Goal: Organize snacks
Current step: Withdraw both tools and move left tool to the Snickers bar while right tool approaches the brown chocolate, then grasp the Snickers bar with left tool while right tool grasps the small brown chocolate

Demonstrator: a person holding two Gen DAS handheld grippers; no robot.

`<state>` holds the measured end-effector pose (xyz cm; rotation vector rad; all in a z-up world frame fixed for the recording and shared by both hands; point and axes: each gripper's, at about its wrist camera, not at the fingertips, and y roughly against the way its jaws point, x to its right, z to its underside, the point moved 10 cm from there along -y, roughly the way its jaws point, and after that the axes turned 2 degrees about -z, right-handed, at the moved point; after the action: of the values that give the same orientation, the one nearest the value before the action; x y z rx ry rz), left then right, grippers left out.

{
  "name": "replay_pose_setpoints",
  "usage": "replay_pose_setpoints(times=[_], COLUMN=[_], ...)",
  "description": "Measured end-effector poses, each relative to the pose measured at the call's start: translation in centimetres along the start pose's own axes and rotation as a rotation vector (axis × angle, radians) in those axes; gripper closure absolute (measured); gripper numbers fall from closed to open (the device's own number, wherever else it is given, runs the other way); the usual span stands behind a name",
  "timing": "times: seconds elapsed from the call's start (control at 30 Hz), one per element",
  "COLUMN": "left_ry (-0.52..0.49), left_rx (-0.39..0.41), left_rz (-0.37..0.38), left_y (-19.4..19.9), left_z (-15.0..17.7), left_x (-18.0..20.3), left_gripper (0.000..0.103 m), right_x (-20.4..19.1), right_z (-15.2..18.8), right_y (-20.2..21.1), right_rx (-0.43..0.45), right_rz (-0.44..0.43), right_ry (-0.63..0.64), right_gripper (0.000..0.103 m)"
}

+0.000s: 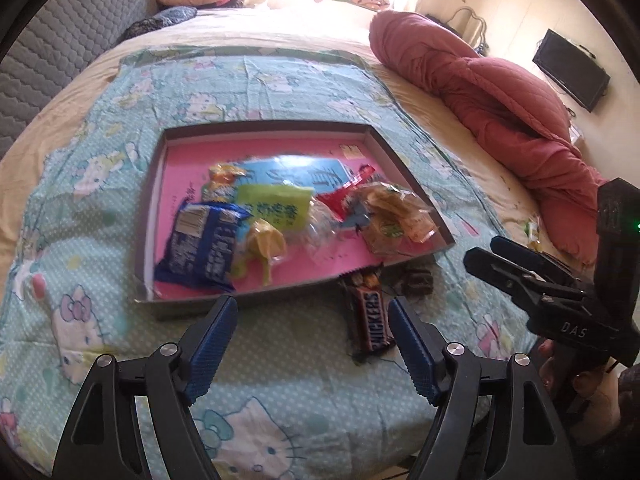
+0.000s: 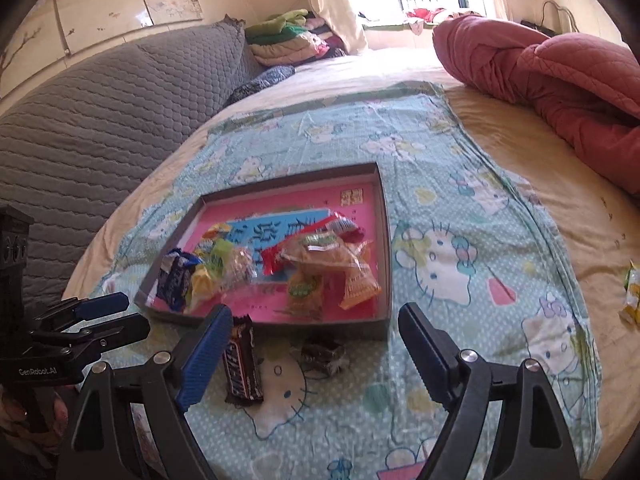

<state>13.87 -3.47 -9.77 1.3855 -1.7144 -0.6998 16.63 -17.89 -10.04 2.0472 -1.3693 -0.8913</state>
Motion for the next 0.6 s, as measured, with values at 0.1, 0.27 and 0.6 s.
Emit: replay_pose_setpoints(times=[0.1,0.27,0.6], left_ry=[-0.021,-0.01,0.032], left_rx=[-0.048,-0.097,-0.135], left_rz=[0.026,0.026,0.032], left_y=[-1.5,-4.2,-7.6], left_z=[1.4,2.4,1.7], left_x=[1.7,3.0,3.0], left_gripper=[0.024,0.024,0.047], right_x=[0.4,1.6,2.5], right_z=[2.0,3.3,4.9], right_y=[-0.7,-0.5,-1.9], right_rx=[-0.075,-0.119,-0.195], right_rz=[0.027,0.066,0.061], right_ry=[-0.005,-0.015,-0.038], right_gripper=[0.019,0.019,0.019])
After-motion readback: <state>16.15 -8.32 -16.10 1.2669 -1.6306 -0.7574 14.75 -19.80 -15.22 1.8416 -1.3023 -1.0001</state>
